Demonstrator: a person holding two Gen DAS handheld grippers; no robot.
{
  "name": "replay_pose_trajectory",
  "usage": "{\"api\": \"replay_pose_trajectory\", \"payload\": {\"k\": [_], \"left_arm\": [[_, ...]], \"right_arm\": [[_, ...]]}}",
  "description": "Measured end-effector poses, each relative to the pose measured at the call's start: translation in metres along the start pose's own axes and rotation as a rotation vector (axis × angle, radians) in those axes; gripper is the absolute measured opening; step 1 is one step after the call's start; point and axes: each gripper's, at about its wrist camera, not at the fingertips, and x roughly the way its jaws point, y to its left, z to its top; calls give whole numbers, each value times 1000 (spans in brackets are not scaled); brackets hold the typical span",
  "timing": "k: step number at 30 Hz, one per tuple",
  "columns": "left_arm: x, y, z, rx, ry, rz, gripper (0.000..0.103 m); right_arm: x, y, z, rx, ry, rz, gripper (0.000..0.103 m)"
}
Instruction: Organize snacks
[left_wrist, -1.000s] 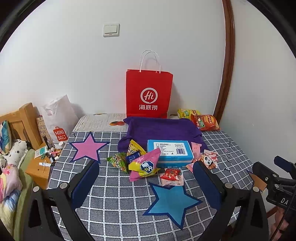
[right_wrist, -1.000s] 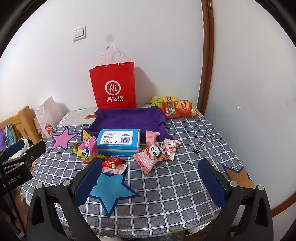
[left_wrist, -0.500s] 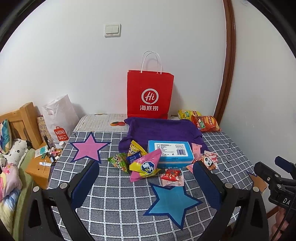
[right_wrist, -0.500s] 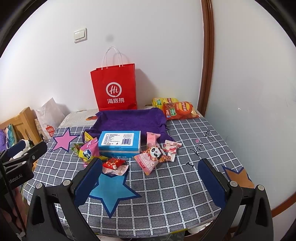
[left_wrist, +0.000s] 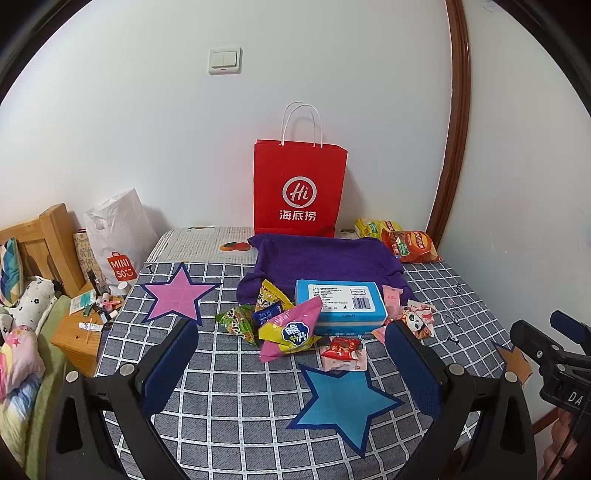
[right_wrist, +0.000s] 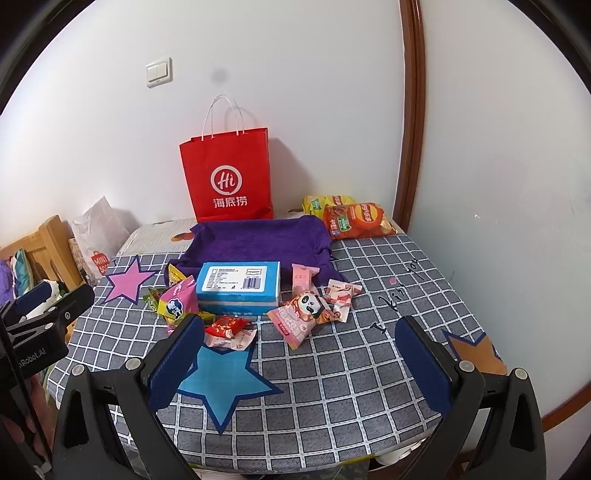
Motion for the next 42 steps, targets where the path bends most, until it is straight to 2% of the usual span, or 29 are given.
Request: {"api": "replay_pose_trajectory", "payload": {"k": [42], "left_arm": [[2,-2,5,3,12,-27,102]], "right_arm": [[-2,5,2,-4,4,10,102]]}}
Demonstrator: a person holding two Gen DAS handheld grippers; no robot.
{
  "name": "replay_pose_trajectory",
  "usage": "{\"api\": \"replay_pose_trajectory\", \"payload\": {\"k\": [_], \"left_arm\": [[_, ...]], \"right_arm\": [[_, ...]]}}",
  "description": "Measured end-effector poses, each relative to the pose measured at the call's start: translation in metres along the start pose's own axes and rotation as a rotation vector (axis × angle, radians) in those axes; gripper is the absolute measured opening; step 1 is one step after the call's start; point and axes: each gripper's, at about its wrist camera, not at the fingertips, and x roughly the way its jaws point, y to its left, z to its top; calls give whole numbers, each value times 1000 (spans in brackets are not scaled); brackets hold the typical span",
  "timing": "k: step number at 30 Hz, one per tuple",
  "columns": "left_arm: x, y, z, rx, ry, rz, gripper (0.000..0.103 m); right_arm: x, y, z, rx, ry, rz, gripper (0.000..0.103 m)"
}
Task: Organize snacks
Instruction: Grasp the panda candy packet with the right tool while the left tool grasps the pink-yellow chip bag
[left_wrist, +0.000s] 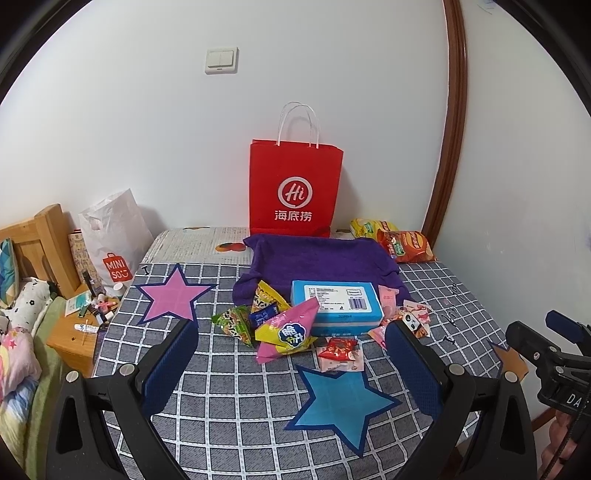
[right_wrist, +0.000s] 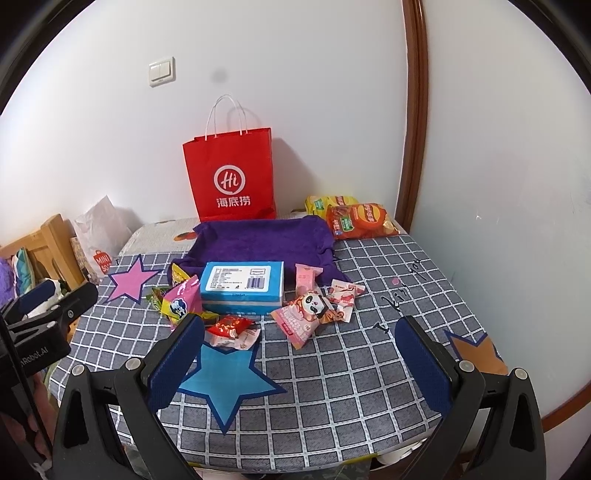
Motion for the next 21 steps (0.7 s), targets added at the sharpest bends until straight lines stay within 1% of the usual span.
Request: {"api": "replay_pose_trajectory", "payload": {"k": [5,8,11,14,18,21], "left_arm": [[9,2,-2,0,15,-9,102],[20,6,-4,-6,33,2,102],[37,12,-8,-10,61,8,102],[58,22,-13,-22,110,-8,97],[84,34,-20,-37,154,1,96],[101,42,-24,-48,172,12,96]], "right_arm": [[1,3,0,-16,-13,18,102],[8,0,0,-22,-16,14,102],[25,-8,-3,-7,11,3,102],[53,-21,-8,15,61,-1,101],[87,-33,-14,23,105,-29,95],[111,-41,-18,29,131,-38,93]]}}
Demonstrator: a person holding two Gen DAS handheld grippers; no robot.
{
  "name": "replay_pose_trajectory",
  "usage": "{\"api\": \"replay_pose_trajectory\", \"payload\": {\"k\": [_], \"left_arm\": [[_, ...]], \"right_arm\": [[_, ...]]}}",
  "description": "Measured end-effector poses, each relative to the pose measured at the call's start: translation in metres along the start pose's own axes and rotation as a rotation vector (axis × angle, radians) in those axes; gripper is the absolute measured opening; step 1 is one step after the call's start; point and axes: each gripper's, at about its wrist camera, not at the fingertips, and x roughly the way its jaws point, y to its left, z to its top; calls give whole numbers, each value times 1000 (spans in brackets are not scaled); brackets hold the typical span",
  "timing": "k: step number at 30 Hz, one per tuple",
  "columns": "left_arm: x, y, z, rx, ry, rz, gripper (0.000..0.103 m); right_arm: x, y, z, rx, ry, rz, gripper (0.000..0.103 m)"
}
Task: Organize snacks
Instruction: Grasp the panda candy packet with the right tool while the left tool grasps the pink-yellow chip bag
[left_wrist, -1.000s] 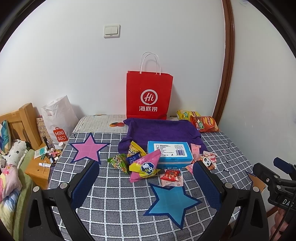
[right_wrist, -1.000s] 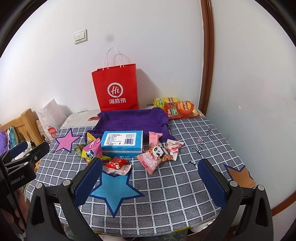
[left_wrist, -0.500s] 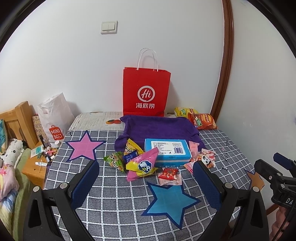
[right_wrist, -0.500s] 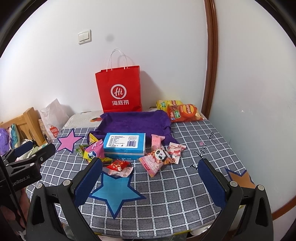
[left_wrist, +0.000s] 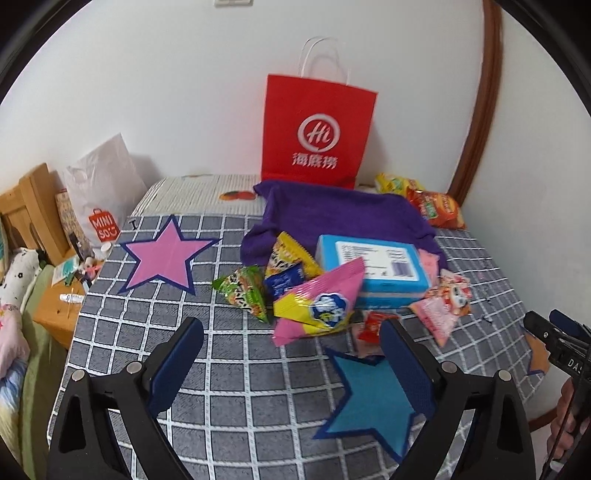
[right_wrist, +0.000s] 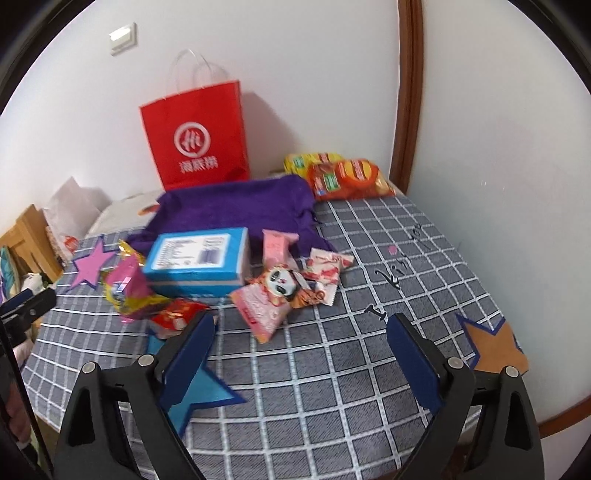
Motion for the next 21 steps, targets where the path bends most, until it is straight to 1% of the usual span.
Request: {"api": "replay_pose_trajectory", "payload": {"k": [4,8,12,16,21], "left_arm": [[26,13,-2,-28,26,-15,96],[45,23,-3,-48,59,-17,96],[56,30,-4,-60,80,-23,96],[64,31,-1,-64,99,-34,96],[71,27,1,-76,114,-61,97]], "right_arm": [[34,-4,-4,-38,26,-5,93],[69,-3,-4,-89,60,14,93],[108,5,-2,-152,83,16,93],[132,12,3,-203,92,1,93],[161,18,6,-230,119,23,93]]}}
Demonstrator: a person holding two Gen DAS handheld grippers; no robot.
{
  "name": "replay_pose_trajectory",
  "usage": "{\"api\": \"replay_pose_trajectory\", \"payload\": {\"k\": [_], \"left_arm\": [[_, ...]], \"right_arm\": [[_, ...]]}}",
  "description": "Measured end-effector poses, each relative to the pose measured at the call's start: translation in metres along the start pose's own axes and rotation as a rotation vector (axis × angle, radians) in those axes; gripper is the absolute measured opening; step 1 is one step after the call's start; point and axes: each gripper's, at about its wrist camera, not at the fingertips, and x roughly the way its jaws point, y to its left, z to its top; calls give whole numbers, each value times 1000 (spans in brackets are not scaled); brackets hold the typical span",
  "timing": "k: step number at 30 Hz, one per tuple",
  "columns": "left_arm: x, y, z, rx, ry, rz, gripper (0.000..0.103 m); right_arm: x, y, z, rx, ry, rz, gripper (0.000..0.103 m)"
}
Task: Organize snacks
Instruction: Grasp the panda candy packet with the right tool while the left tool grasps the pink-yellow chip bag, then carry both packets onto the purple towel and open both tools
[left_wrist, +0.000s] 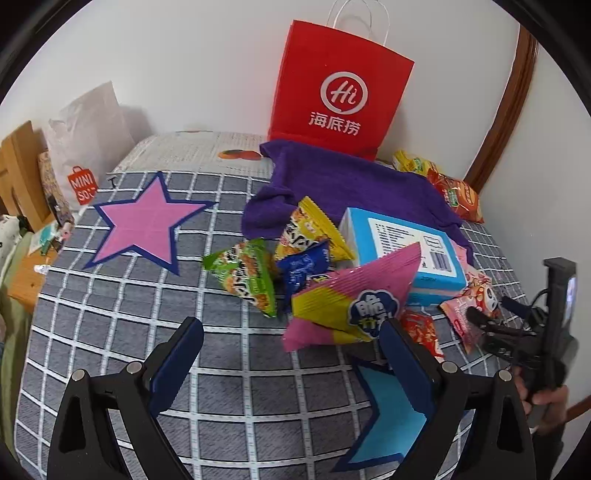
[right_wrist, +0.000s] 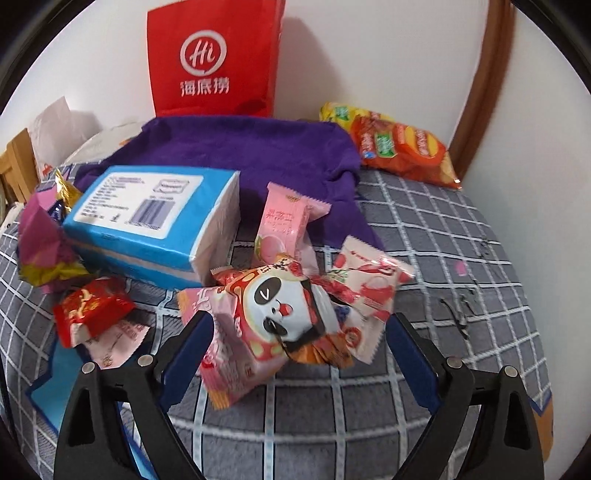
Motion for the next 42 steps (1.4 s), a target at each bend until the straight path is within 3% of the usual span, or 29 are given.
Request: {"api": "replay_pose_trajectory", "payload": {"k": [3,7,16,17,20,24,34,42], "left_arm": [[6,-7,3,0,15,-17,97],[19,-26,4,36,45,-23,97],[49,-44,6,61,85,6,95],[51,-43,7,52,84,4,95],[54,-39,9,22,95,-22,78],[51,-33,10,1,103,-45,72],[13,-24,14,18,69,-106,70],[-20,-22,42,28,-2,-112,70]], "right_arm": [[9,4,0,-7,9,33,91],[8,8,-3,-14,5,87,68],[-14,-3,-19,66,9,132,39],[-17,-5,-20,74,5,132,38],[-26,-10,-24,84,-5,131,37],[-37,-10,-25,86,-14,111,36],[-68,-6,-15,133,-42,125,36],[-94,-4,17,156,-79,92,36]]}}
